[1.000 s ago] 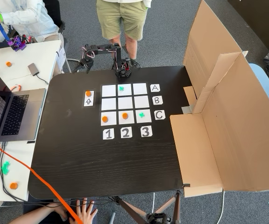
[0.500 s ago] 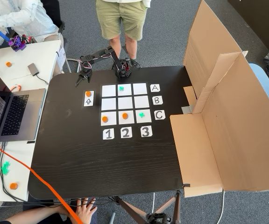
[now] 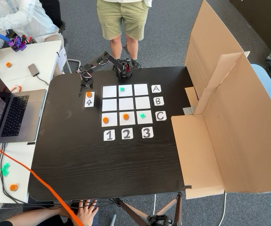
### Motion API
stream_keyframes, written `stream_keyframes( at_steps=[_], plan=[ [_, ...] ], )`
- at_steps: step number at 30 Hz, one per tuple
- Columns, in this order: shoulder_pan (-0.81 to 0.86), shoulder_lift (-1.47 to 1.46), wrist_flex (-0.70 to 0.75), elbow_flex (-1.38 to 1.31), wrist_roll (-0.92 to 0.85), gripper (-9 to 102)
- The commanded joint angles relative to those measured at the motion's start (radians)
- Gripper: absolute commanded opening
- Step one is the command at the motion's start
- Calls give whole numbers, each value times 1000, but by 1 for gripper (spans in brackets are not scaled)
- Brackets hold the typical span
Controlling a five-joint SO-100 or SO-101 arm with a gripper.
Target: Pick up the round, orange token and place it in the grid on square B2.
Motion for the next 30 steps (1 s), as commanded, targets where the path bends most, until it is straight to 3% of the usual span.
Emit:
stream_keyframes(
  at_steps=[1,21,23,27,30],
  plan=[
    [-17,-6,-3,-44,12,62],
    [-28,-158,-8,-175,95,61],
    [-28,-160,-8,-178,95,56],
    [-31,-166,-11,-178,97,32],
    [-32,-172,-17,-178,97,25]
  ],
)
